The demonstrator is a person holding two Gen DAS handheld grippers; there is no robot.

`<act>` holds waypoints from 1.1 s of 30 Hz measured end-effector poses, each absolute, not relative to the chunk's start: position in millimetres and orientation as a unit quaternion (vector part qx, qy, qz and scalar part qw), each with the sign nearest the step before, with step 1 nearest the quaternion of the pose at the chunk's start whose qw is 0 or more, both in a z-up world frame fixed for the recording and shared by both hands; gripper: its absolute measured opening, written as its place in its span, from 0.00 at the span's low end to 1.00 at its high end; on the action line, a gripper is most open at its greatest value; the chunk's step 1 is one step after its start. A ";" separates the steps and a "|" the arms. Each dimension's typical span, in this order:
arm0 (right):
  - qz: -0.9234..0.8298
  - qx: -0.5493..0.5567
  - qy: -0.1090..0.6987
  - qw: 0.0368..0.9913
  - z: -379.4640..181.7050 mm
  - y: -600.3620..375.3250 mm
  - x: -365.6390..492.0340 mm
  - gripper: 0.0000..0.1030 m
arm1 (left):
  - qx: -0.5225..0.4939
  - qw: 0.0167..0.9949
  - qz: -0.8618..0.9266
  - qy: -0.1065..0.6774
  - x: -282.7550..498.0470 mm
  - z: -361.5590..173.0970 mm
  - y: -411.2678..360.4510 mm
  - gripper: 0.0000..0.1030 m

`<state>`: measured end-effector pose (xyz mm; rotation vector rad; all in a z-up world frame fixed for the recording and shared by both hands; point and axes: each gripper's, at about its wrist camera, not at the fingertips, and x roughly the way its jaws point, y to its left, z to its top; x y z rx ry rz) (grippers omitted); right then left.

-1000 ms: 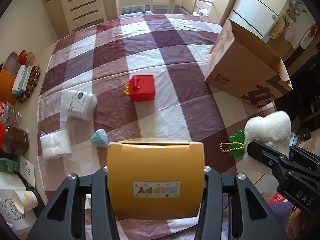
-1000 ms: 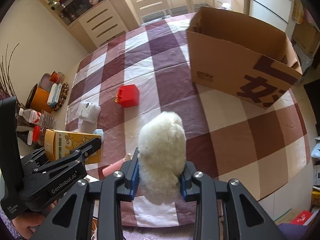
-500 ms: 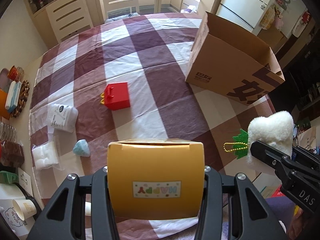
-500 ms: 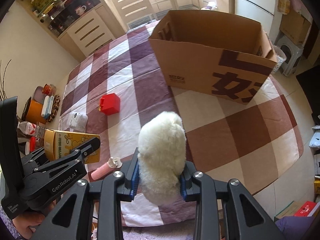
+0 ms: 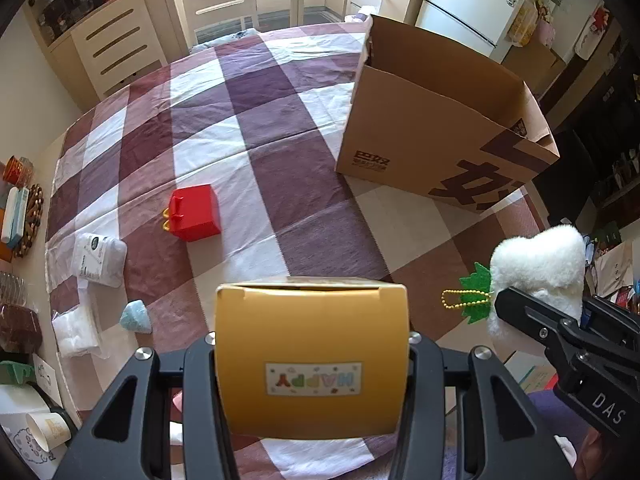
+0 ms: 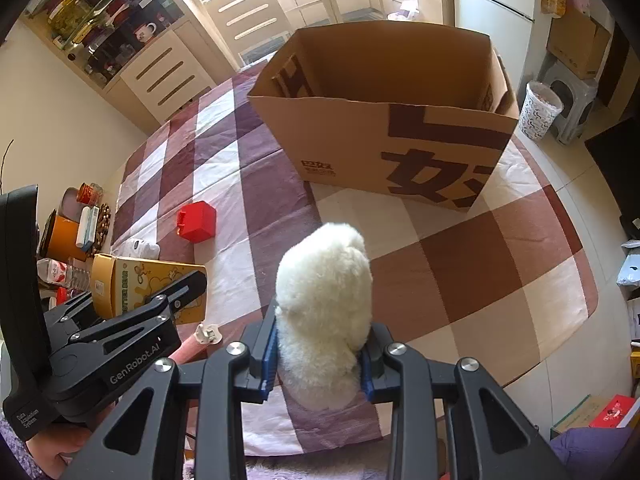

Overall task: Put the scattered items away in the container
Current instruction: 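Carry the yellow carton with the left gripper while the right gripper carries the puff toward the box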

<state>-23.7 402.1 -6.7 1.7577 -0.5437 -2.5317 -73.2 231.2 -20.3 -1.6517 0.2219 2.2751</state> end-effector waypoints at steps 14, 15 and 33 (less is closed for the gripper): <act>-0.805 0.563 -0.184 -0.012 -14.5 435.8 -29.8 0.31 | -0.578 0.177 0.791 0.097 -84.7 -24.6 271.4 0.44; -0.805 0.563 -0.185 -0.013 -14.7 438.1 -30.4 0.31 | -0.578 0.179 0.790 0.098 -85.9 -25.2 274.5 0.44; -0.799 0.566 -0.200 -0.035 -22.8 468.4 -41.7 0.31 | -0.584 0.198 0.779 0.117 -100.4 -34.8 310.4 0.44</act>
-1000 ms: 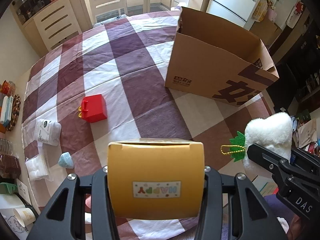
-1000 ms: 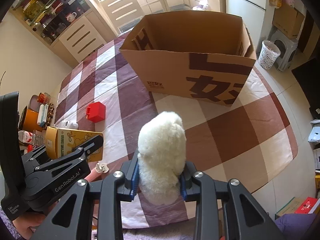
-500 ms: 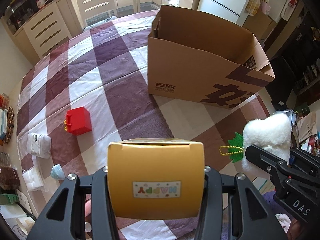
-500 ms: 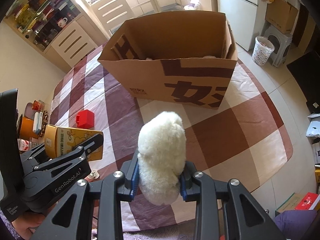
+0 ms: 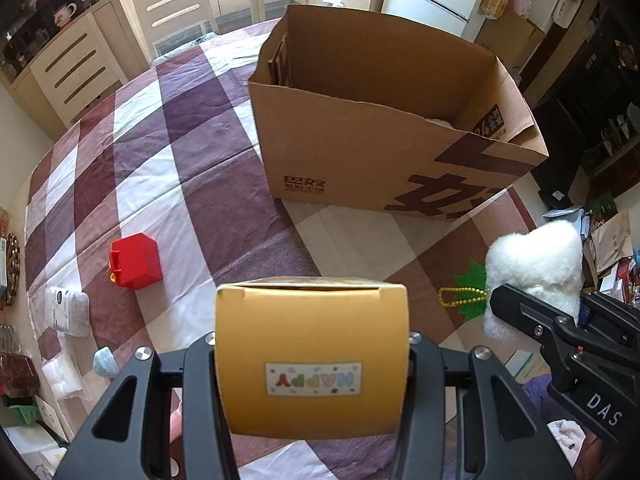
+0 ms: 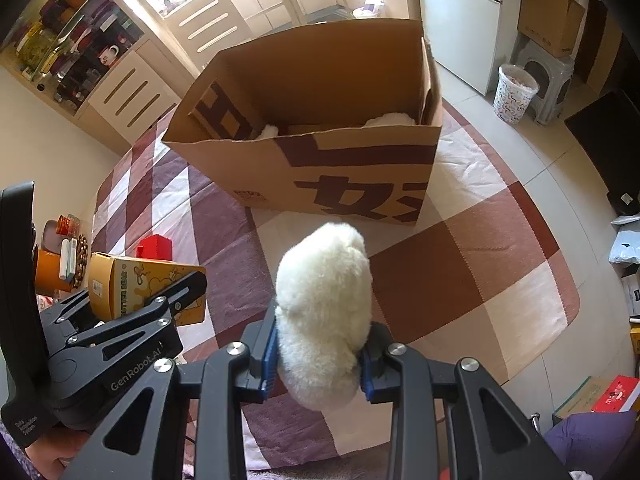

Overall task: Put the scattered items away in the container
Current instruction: 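Carry the yellow carton with the left gripper while the right gripper carries the puff toward the box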

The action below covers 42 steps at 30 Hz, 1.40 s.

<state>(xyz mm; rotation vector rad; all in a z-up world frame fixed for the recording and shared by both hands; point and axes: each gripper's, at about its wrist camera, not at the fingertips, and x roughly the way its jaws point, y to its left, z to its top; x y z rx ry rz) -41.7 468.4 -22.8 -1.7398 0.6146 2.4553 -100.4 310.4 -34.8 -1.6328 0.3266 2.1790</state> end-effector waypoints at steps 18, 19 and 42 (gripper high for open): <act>0.796 -0.567 0.204 0.053 -28.6 492.1 -57.4 0.31 | -0.587 0.212 0.771 0.128 -116.6 -41.4 336.5 0.44; 0.796 -0.567 0.204 0.054 -29.0 493.4 -58.5 0.31 | -0.587 0.213 0.770 0.128 -117.6 -41.8 338.2 0.44; 0.794 -0.565 0.211 0.075 -30.8 513.1 -59.8 0.31 | -0.584 0.240 0.762 0.145 -120.6 -43.9 370.3 0.44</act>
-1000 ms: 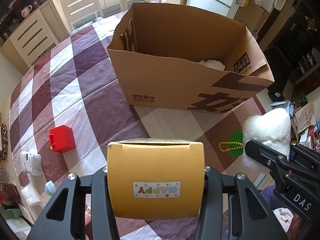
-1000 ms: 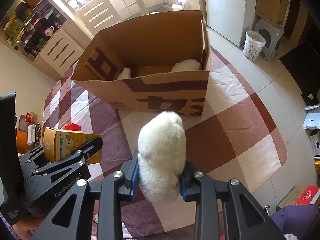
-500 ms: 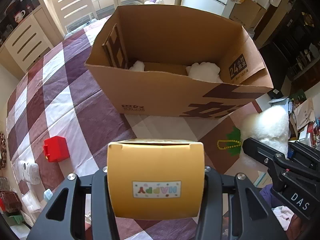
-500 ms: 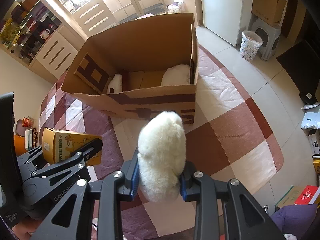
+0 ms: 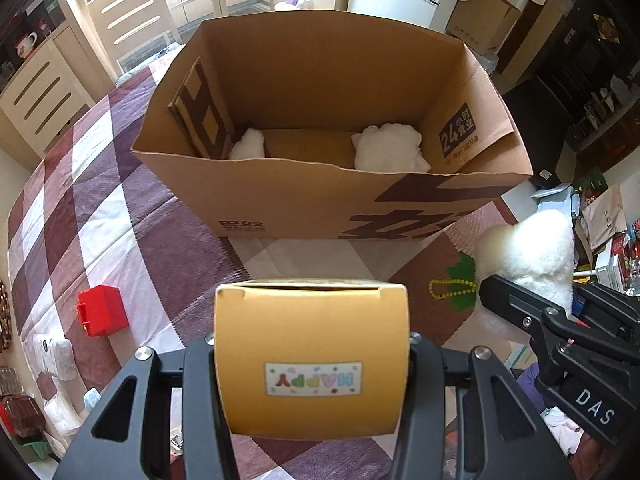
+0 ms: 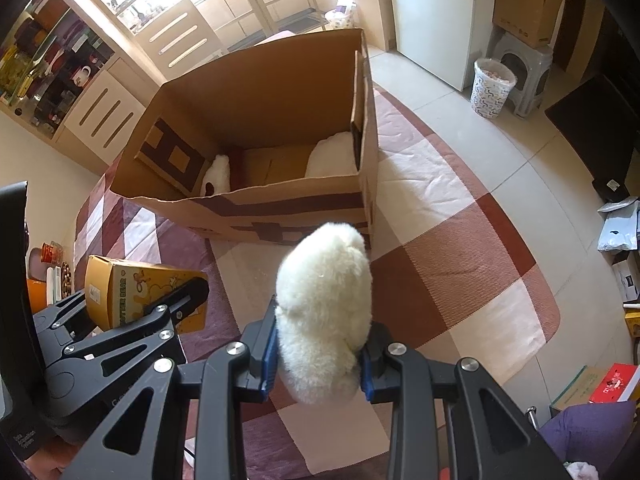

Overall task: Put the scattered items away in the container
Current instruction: 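Carry the yellow carton with the left gripper while the right gripper carries the puff toward the box, then lower the carton into the box and open the left gripper while the right gripper releases the puff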

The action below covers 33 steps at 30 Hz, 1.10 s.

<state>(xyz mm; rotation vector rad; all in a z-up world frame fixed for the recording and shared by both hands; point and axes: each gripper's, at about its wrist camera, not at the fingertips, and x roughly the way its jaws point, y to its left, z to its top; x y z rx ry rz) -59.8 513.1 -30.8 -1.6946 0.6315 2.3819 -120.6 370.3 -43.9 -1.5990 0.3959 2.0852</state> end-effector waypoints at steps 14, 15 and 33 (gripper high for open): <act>0.804 -0.551 0.211 0.077 -11.7 519.5 -59.8 0.31 | -0.577 0.256 0.762 0.145 -126.8 -27.1 379.7 0.44; 0.807 -0.546 0.210 0.074 -5.7 519.3 -61.2 0.31 | -0.575 0.258 0.763 0.142 -129.9 -21.3 378.7 0.44; 0.860 -0.477 0.172 0.050 61.5 527.5 -155.7 0.31 | -0.533 0.274 0.795 0.090 -230.6 51.9 402.5 0.45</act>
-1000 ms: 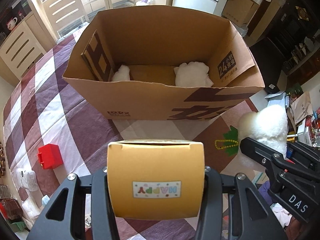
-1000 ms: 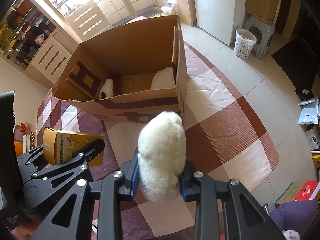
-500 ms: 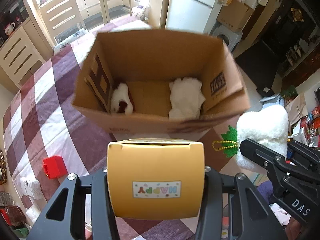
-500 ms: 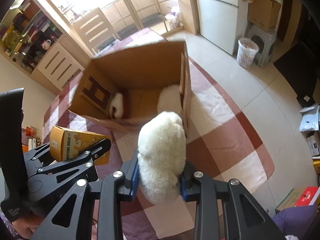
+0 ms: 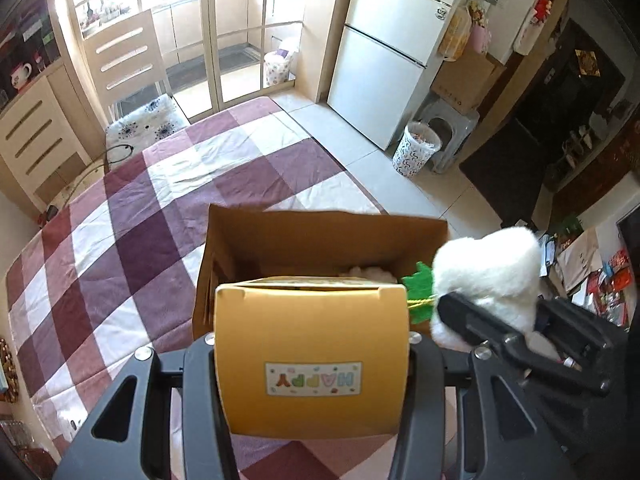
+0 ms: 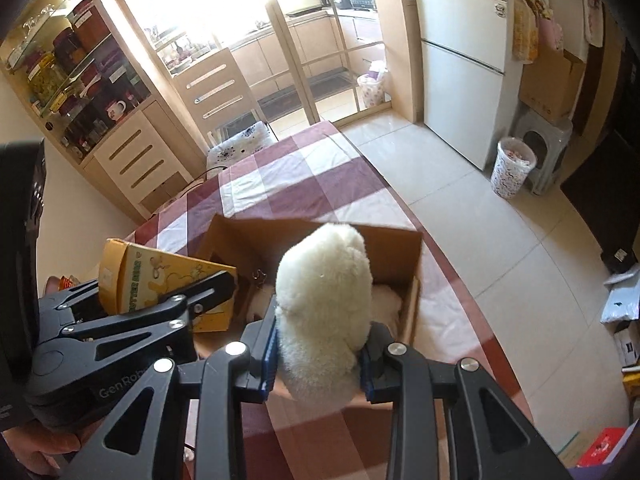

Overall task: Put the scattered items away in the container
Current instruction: 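Lower the carton into the box and open the left gripper while the right gripper releases the puff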

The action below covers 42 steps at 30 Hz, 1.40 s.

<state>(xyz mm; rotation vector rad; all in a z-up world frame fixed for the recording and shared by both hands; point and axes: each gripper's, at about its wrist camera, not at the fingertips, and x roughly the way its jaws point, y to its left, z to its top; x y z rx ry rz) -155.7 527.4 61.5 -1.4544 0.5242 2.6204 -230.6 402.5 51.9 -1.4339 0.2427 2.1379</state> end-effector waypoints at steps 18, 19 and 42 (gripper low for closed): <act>0.819 -0.552 0.150 0.045 -20.4 517.2 -207.1 0.31 | -0.588 0.243 0.764 0.105 -269.5 -37.3 402.2 0.45; 0.819 -0.553 0.147 0.045 -22.3 515.5 -207.2 0.31 | -0.590 0.242 0.763 0.106 -270.5 -38.7 401.8 0.45; 0.800 -0.575 0.161 0.047 -27.2 519.4 -209.9 0.35 | -0.577 0.232 0.773 0.124 -272.0 -32.2 401.3 0.54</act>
